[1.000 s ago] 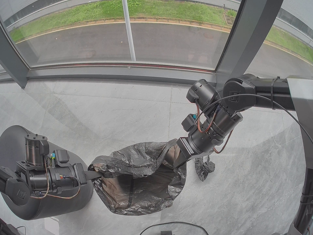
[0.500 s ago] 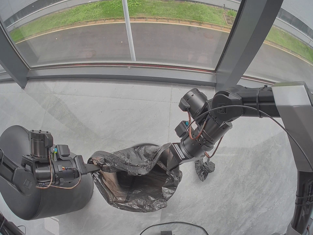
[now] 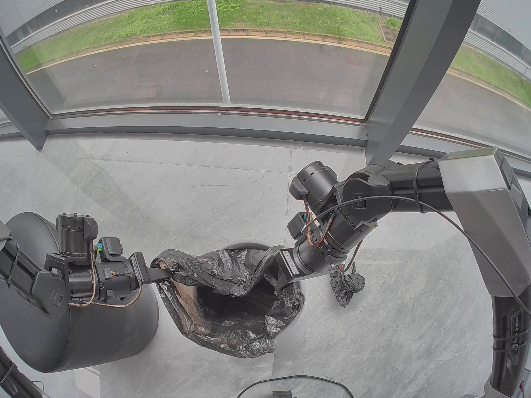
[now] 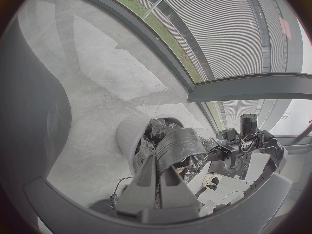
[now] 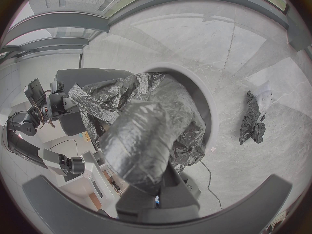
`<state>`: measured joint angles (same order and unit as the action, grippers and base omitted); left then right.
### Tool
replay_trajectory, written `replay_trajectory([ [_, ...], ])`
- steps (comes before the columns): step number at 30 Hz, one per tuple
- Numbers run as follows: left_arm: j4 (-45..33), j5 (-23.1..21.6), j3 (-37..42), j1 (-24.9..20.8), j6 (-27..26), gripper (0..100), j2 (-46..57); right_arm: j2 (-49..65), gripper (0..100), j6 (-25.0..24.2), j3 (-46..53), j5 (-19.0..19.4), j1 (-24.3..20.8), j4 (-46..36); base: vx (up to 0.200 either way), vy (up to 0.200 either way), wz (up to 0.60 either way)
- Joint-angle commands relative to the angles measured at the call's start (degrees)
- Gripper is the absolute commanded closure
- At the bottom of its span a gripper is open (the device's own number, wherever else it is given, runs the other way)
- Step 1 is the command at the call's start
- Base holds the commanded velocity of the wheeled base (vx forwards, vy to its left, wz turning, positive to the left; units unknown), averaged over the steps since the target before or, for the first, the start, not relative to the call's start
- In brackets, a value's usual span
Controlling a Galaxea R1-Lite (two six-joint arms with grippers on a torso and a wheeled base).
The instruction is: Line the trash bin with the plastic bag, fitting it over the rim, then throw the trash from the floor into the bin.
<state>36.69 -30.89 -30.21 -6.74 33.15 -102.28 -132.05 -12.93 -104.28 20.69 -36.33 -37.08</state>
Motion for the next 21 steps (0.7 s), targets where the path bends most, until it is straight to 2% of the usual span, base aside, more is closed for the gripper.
replay_trajectory([
  [1,-0.04,-0.13,0.06,0.15,0.08,100,-0.90,-0.49,100,0.10,0.48,0.05,-0.06,-0.45,0.000,0.000,0.00],
  [7,-0.04,-0.31,1.56,-0.29,-0.10,100,-2.40,0.04,100,0.01,5.67,0.05,-0.06,0.96,0.000,0.000,0.00],
  [12,0.04,-1.28,1.56,-0.47,-0.10,100,-4.95,0.30,100,0.01,11.82,0.05,0.03,5.53,0.000,0.000,0.00],
  [21,0.13,-1.28,0.94,-1.43,-0.10,100,-7.32,0.04,100,-0.07,15.33,0.05,0.47,8.96,0.000,0.000,0.00],
])
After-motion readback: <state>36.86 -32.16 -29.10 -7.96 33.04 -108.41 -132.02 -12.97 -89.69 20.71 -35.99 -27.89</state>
